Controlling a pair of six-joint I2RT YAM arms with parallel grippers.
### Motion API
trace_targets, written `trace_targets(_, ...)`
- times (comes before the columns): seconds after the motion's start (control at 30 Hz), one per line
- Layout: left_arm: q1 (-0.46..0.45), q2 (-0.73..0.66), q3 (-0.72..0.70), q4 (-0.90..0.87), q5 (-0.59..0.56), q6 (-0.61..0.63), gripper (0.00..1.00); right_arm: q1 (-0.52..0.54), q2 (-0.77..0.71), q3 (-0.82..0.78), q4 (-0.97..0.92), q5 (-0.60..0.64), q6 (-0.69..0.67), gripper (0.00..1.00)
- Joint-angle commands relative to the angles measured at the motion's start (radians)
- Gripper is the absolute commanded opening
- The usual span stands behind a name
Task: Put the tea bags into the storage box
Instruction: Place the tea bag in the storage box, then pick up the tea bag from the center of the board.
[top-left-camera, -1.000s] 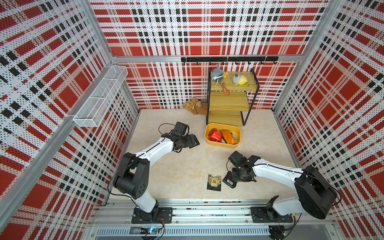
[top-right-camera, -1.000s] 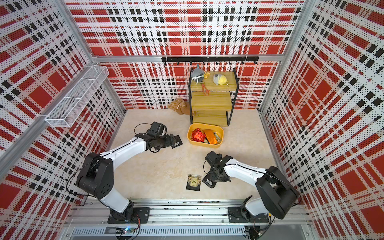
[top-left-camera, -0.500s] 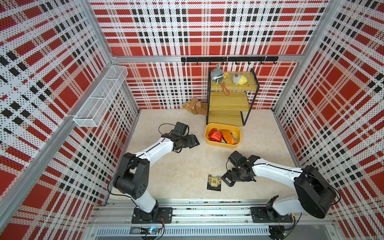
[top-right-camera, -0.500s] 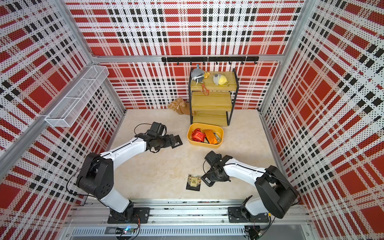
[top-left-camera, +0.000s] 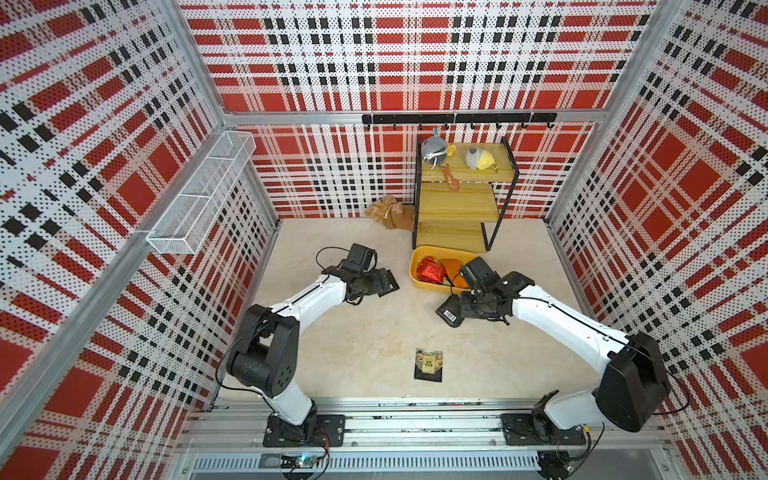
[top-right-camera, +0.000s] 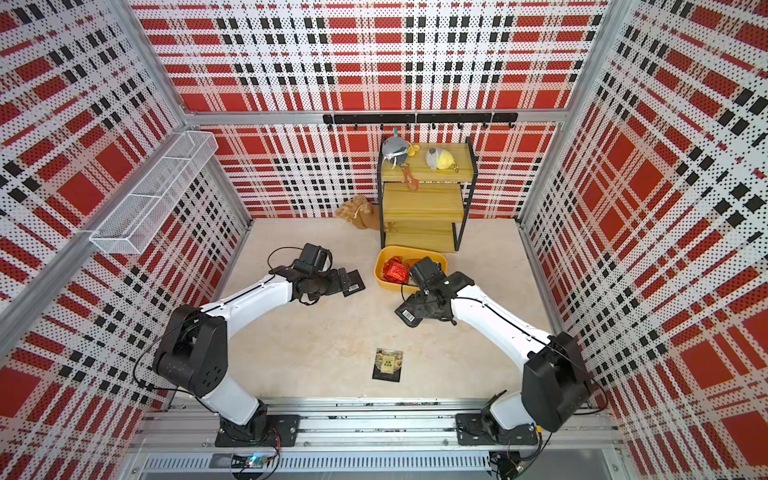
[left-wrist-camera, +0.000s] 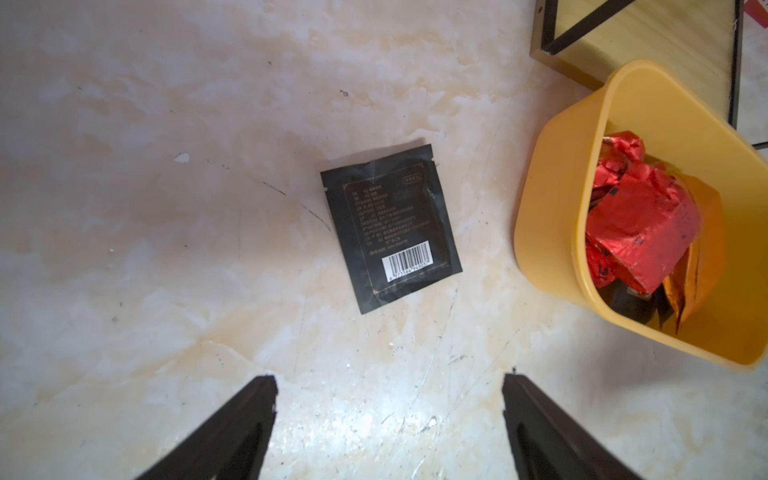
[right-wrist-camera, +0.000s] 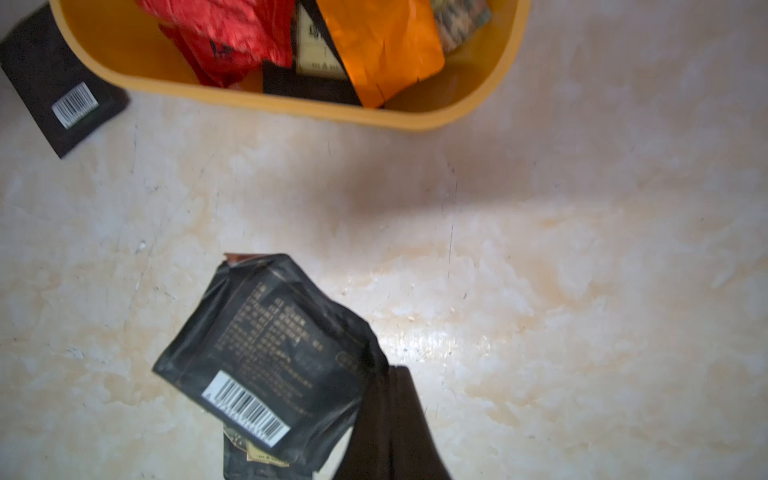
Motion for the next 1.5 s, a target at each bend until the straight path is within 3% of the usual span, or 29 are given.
trace_targets(0.0, 0.014, 0.031, 0.028, 0.019, -0.005, 0.016, 0.91, -0.052, 0.050, 0.081, -0.030, 0.020, -0.078, 0.00)
trace_targets(0.37, 0.036, 0.129, 0.081, 0.064, 0.007, 0.031, 0.91, -0.211, 0.291, 0.293, 0.057, -0.007, -0.170, 0.00)
trace_targets(0.77, 0.076, 0.259, 0.150, 0.118, 0.041, 0.052, 0.90, -0.273, 0.411, 0.405, 0.084, -0.032, -0.183, 0.00)
trace_targets(0.83, 0.087, 0.269, 0.149, 0.129, 0.052, 0.057, 0.89, -0.275, 0.413, 0.407, 0.085, -0.036, -0.182, 0.30)
trace_targets(0.87, 0.090, 0.272, 0.149, 0.133, 0.057, 0.060, 0.89, -0.275, 0.412, 0.409, 0.083, -0.034, -0.181, 0.38)
trace_targets(0.9, 0.096, 0.276, 0.149, 0.135, 0.061, 0.063, 0.89, -0.275, 0.406, 0.408, 0.083, -0.032, -0.181, 0.43)
trace_targets(1.03, 0.112, 0.280, 0.141, 0.161, 0.090, 0.066, 0.88, -0.276, 0.376, 0.408, 0.081, -0.029, -0.176, 0.51)
trace_targets(1.23, 0.123, 0.309, 0.147, 0.192, 0.154, 0.068, 0.79, -0.267, 0.320, 0.406, 0.075, -0.067, -0.182, 0.50)
trace_targets(1.33, 0.126, 0.322, 0.147, 0.195, 0.180, 0.068, 0.78, -0.204, 0.292, 0.413, 0.100, -0.109, -0.160, 0.46)
trace_targets(1.47, 0.161, 0.298, 0.110, 0.223, 0.180, 0.060, 0.78, -0.063, 0.328, 0.458, 0.132, -0.106, -0.090, 0.22)
